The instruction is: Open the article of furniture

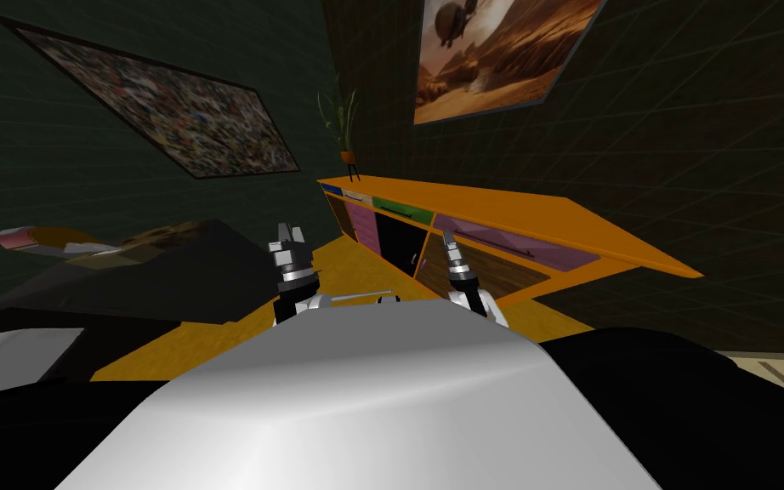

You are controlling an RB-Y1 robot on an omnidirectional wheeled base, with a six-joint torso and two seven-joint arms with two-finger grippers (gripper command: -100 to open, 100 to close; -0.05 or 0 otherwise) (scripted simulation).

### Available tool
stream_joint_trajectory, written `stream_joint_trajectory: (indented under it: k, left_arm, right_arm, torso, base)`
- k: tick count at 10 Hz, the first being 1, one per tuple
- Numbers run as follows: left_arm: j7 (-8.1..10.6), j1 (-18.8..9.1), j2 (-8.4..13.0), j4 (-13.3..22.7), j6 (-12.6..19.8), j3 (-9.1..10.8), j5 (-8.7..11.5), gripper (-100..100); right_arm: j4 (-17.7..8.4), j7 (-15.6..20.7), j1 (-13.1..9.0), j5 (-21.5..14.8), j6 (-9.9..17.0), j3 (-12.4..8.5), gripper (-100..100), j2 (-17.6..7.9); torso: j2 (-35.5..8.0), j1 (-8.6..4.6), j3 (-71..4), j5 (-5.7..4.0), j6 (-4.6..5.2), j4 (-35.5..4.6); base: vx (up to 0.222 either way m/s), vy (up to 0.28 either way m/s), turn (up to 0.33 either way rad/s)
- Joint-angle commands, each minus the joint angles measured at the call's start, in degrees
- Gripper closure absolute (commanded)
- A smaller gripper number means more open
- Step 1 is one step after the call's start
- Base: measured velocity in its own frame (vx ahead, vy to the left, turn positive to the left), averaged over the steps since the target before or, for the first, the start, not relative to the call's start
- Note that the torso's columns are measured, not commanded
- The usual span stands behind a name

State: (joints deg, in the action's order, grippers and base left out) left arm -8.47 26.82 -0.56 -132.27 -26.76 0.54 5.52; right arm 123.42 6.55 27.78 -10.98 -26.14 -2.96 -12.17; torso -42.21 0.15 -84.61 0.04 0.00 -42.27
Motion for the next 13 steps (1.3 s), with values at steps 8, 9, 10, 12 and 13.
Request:
stream_joint_trajectory:
  k: [8,9,10,12,13]
  left_arm:
    - [0.00,0.0,0.0,0.0,0.0,0.00,0.0,0]
    - [0.00,0.0,0.0,0.0,0.0,0.00,0.0,0]
    - [0.00,0.0,0.0,0.0,0.0,0.00,0.0,0]
    - [0.00,0.0,0.0,0.0,0.0,0.00,0.0,0]
    - [0.00,0.0,0.0,0.0,0.0,0.00,0.0,0]
  right_arm:
    - [-5.0,13.4,-1.3,-15.9,0.7,-4.5,-100,-13.6]
    - [-5.7,15.0,-1.5,-17.5,0.8,-5.0,-100,-15.3]
    - [-5.7,15.0,-1.5,-18.1,0.8,-5.0,-100,-15.3]
    - [-7.2,18.2,-1.8,-21.8,1.0,-6.1,-100,-18.8]
    - [-8.0,19.8,-2.0,-23.6,1.1,-6.7,-100,-20.6]
  torso:
    - [0.0,-0.14,0.0,-0.04,0.00,0.0]
    - [0.0,-0.14,0.0,-0.03,0.00,0.0]
    - [0.0,-0.09,0.0,-0.02,-0.01,0.0]
    - [-0.2,-0.29,0.1,-0.08,0.01,-0.1]
    - [-0.1,-0.19,0.1,-0.06,0.00,0.0]
  base:
    - [0.078,0.102,-0.028]
    - [0.100,0.127,-0.033]
    - [0.066,0.086,-0.006]
    - [0.055,0.072,-0.023]
    - [0.073,0.108,-0.037]
